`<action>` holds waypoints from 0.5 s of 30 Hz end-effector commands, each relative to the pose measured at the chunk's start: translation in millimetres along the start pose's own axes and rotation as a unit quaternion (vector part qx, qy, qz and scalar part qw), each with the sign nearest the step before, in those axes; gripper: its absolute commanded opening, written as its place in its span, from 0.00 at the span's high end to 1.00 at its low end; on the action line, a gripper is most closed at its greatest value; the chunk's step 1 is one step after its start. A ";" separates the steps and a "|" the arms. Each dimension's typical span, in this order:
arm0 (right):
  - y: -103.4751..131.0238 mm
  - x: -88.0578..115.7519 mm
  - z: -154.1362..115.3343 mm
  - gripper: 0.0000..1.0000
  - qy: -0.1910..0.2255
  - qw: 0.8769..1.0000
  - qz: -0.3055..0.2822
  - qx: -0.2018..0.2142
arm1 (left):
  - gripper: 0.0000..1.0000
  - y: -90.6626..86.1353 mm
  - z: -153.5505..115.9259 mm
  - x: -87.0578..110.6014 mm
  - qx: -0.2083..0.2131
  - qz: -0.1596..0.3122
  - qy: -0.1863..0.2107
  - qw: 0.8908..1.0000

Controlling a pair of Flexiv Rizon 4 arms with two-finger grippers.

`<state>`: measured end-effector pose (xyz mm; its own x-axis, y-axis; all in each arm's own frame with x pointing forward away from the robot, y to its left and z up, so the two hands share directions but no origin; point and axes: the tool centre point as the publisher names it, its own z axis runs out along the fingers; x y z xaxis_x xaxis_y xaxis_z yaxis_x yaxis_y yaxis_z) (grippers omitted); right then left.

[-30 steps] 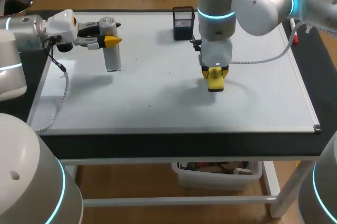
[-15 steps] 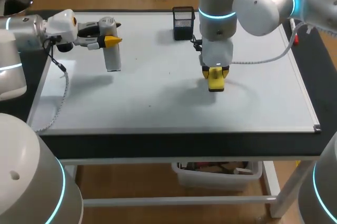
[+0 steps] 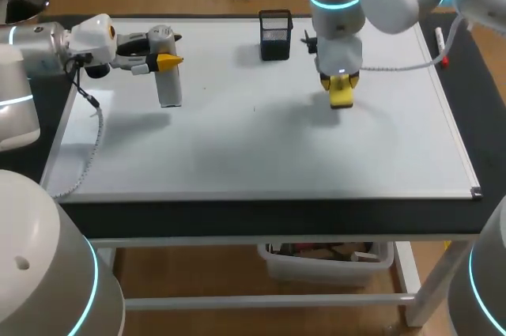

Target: Pick up the inspection probe, press it on each red-marked spot on the whiteboard one by one, put down the probe, pick up the eraser, and wipe off all the red marks.

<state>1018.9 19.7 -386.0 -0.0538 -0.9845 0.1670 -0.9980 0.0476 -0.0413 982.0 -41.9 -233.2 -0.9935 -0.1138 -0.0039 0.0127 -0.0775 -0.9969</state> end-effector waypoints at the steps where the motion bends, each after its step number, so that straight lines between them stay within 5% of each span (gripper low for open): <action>1: -37.4 1.7 3.9 1.00 -0.007 1.000 -0.003 -0.023 | 1.00 -0.8 0.5 1.0 0.000 0.001 -0.002 1.000; 15: -100.6 -1.5 16.0 1.00 -0.049 0.998 -0.014 -0.041 | 1.00 -0.8 0.5 1.0 0.000 0.001 -0.002 1.000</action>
<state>1097.7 16.5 -391.6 -0.0305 -0.9958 0.0864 -0.9995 0.0299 -0.0087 982.0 -41.9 -233.2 -0.9935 -0.1139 -0.0038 0.0127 -0.0775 -0.9969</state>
